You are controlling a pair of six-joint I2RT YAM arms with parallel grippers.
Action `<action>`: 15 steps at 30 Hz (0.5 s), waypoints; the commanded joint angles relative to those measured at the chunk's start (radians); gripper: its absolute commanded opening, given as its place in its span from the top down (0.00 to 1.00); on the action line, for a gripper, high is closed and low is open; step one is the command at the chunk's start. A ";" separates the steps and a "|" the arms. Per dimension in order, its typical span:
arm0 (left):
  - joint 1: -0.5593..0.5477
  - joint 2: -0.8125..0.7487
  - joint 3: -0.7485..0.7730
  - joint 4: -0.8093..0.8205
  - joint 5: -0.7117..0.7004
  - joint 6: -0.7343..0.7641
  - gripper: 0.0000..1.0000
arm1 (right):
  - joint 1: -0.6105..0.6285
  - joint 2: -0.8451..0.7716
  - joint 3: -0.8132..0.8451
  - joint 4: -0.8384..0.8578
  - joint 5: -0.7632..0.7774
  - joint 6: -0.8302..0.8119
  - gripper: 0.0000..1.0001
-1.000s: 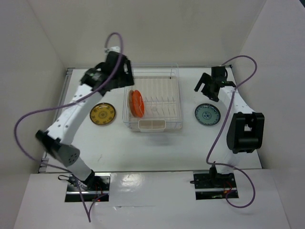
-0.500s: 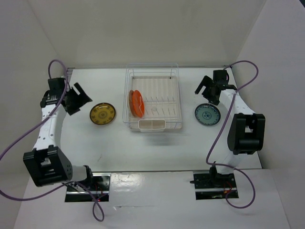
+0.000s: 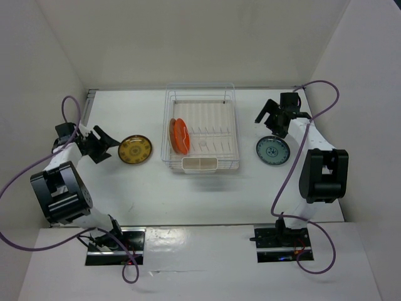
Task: Load the plates into the dish rack
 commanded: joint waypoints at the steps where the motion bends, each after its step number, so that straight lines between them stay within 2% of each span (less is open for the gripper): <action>1: 0.018 0.066 -0.009 0.089 0.053 0.030 0.20 | 0.006 -0.027 -0.003 0.047 -0.008 0.006 0.00; 5: 0.055 0.112 0.001 0.101 0.076 0.039 0.21 | 0.006 -0.037 -0.003 0.047 0.010 0.006 0.00; 9: 0.055 0.158 0.001 0.111 0.076 0.039 0.22 | 0.006 -0.037 -0.003 0.047 0.010 0.006 0.00; 10: 0.055 0.168 0.001 0.111 0.112 0.048 0.24 | 0.006 -0.037 -0.003 0.057 0.001 0.006 0.00; 11: 0.055 0.168 -0.018 0.175 0.113 0.038 0.25 | 0.006 -0.037 -0.003 0.058 0.001 0.006 0.00; 15: 0.023 0.200 -0.017 0.163 0.093 0.024 0.25 | 0.006 -0.027 -0.012 0.067 -0.008 0.006 0.00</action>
